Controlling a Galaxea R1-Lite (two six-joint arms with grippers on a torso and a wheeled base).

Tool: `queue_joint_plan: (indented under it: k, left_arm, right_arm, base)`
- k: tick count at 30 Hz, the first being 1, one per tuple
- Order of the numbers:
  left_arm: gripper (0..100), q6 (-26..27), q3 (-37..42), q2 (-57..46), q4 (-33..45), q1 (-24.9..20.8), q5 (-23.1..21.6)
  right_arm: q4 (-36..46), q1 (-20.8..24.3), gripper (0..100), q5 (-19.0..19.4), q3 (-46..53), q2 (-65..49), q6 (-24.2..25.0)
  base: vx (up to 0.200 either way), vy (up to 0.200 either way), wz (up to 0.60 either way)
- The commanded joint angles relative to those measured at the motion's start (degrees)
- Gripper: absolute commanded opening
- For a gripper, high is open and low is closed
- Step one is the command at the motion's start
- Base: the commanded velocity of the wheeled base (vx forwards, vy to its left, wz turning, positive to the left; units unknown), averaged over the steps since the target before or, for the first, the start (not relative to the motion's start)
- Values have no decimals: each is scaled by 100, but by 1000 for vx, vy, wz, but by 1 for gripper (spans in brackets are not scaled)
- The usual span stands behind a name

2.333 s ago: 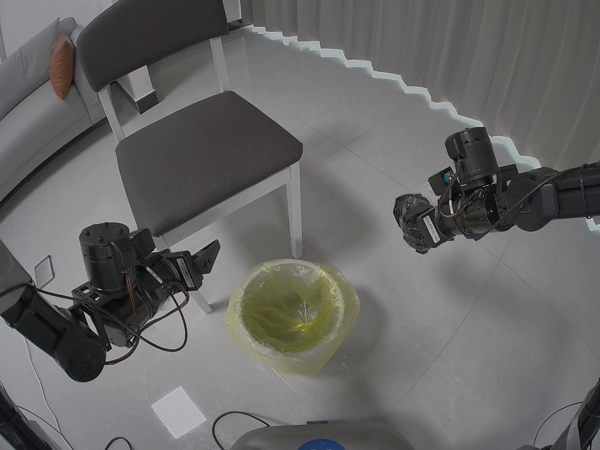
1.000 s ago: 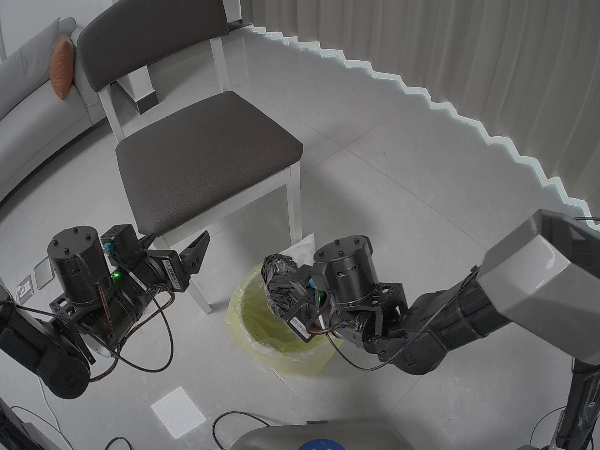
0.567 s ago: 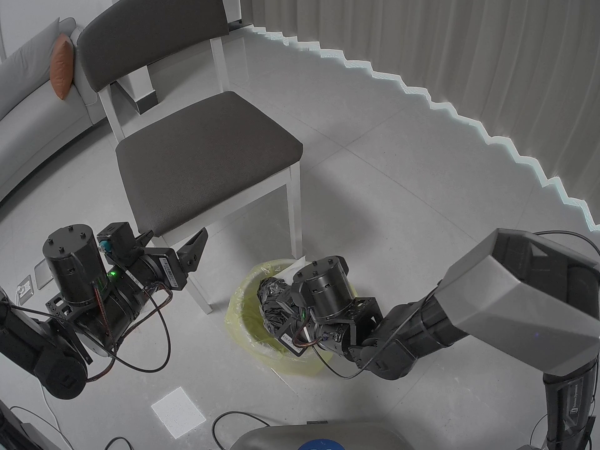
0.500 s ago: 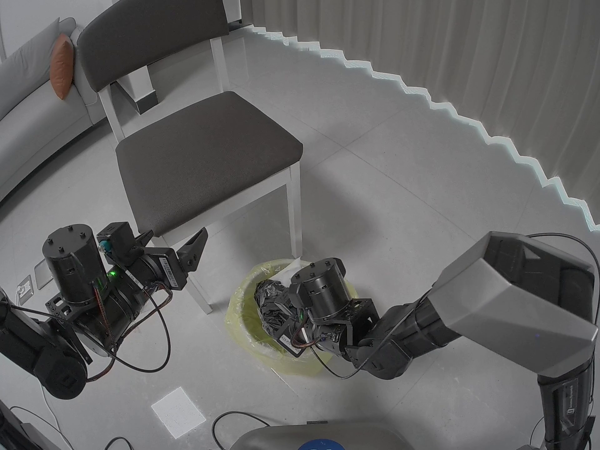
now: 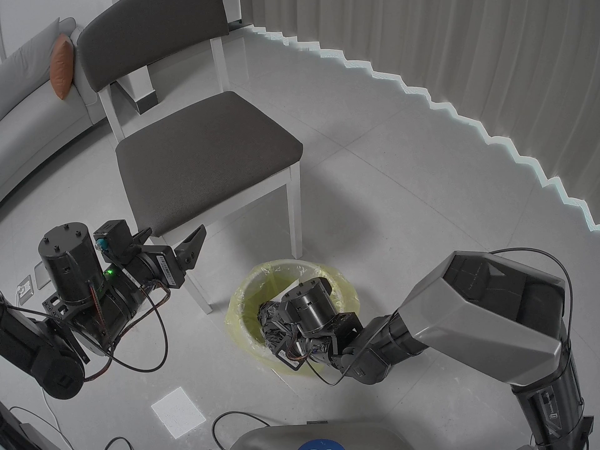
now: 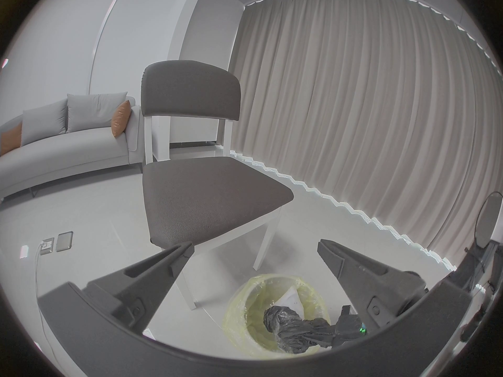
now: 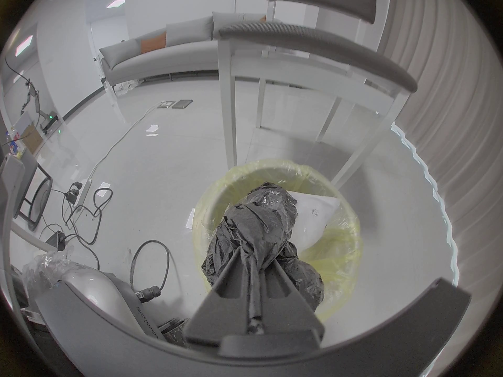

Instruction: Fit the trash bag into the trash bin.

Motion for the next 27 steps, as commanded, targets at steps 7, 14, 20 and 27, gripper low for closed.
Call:
queue_joint_plan:
  k: [7, 14, 20, 27]
  left_arm:
    - [100, -13, 8, 41, 2, -8, 2]
    - [100, -13, 26, 49, 2, -17, 2]
    - [100, -13, 35, 67, 2, -17, -7]
    - [100, -13, 43, 67, -7, -25, -7]
  right_arm:
    - [981, -229, 0, 339, -678, 299, 95]
    - [1657, -466, 0, 348, -1636, 580, 464]
    - [1701, -572, 0, 348, -1979, 554, 543]
    - [1833, -686, 0, 313, -2330, 598, 561]
  base:
    - [0, 0, 0]
    - [0, 0, 0]
    - [0, 0, 0]
    - [0, 0, 0]
